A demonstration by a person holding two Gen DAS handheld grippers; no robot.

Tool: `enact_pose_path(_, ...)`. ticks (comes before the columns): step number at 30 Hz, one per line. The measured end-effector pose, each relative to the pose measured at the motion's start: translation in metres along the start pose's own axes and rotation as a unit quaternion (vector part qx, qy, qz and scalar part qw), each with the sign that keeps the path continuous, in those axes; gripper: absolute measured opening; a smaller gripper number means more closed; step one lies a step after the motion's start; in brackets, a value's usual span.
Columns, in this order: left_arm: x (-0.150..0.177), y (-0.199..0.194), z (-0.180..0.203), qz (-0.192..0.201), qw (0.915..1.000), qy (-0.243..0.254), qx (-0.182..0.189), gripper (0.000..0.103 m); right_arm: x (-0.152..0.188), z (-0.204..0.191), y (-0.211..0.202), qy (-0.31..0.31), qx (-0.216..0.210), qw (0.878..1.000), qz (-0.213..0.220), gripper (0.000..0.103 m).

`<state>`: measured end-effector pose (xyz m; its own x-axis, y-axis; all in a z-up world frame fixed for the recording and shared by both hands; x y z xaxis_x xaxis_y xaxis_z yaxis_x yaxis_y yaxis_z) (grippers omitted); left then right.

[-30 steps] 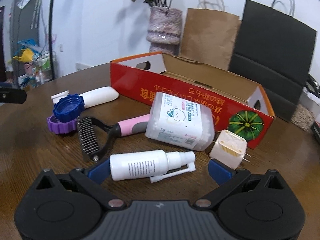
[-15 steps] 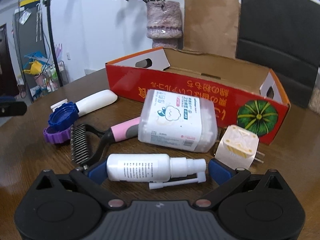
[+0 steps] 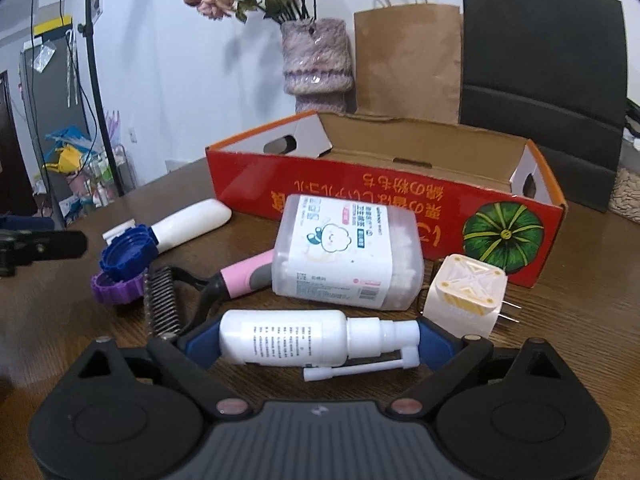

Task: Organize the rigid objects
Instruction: 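Grasp the blue cap with the left tool while the right tool grasps the white spray bottle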

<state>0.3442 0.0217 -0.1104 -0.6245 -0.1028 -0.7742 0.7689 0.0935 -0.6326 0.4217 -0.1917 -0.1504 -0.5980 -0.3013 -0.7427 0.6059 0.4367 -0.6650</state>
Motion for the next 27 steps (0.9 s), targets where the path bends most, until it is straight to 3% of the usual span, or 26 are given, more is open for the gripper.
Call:
enact_pose_path(14, -0.005, 0.034, 0.019, -0.006, 0.9996, 0.025, -0.014, 0.103, -0.003, 0.007, -0.036, 0.028, 0.063, 0.996, 0.064, 0.097)
enact_pose_path(22, -0.005, 0.042, 0.016, -0.008, 0.9998, 0.014, -0.014, 0.103, -0.004, 0.016, -0.044, 0.049, 0.089, 0.992, 0.075, 0.097)
enact_pose_path(27, -0.003, 0.045, 0.017, -0.012, 0.9998, 0.013, -0.005, 0.092, -0.002, 0.014, -0.047, 0.055, 0.099, 0.99, 0.078, 0.097)
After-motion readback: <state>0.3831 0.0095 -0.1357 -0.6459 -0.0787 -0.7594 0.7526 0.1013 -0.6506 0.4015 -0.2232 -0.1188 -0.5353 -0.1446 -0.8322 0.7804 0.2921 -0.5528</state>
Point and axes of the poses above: each gripper's, at about its wrist camera, not at the fingertips, and y roughly the way its jaws point, z to its right, x to its underside, the point moved 8 cm from there along y, roughly the way its jaws point, and after that the axes turned 7 degrees about -z, right-handed, at the moved point
